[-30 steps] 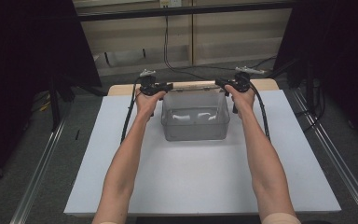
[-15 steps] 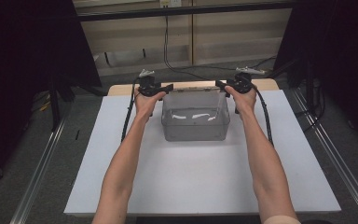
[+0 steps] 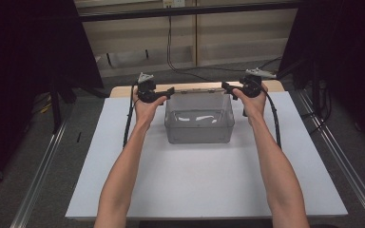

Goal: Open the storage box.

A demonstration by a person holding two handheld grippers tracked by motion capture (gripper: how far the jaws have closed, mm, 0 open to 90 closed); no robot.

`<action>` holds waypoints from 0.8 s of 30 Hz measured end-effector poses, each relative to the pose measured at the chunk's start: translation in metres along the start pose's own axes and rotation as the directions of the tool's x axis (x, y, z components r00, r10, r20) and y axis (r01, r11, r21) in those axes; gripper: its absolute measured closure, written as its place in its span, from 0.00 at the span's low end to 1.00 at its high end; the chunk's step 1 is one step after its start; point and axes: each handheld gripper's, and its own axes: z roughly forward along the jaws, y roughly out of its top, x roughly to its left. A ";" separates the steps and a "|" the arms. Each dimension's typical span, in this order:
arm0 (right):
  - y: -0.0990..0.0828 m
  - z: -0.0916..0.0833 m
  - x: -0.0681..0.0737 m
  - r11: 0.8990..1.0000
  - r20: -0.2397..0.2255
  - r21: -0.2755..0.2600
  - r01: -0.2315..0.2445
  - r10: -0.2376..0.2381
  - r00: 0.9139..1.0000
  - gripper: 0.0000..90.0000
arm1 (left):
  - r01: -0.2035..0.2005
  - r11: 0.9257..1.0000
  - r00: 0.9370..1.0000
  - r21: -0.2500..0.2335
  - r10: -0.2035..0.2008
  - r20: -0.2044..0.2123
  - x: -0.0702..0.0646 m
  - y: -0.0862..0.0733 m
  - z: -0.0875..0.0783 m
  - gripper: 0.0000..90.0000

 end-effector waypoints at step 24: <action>-0.016 -0.055 0.026 0.992 0.059 -0.060 0.111 -0.107 0.993 0.01 | -0.055 0.995 0.998 -0.083 0.053 -0.023 -0.015 -0.028 -0.070 0.05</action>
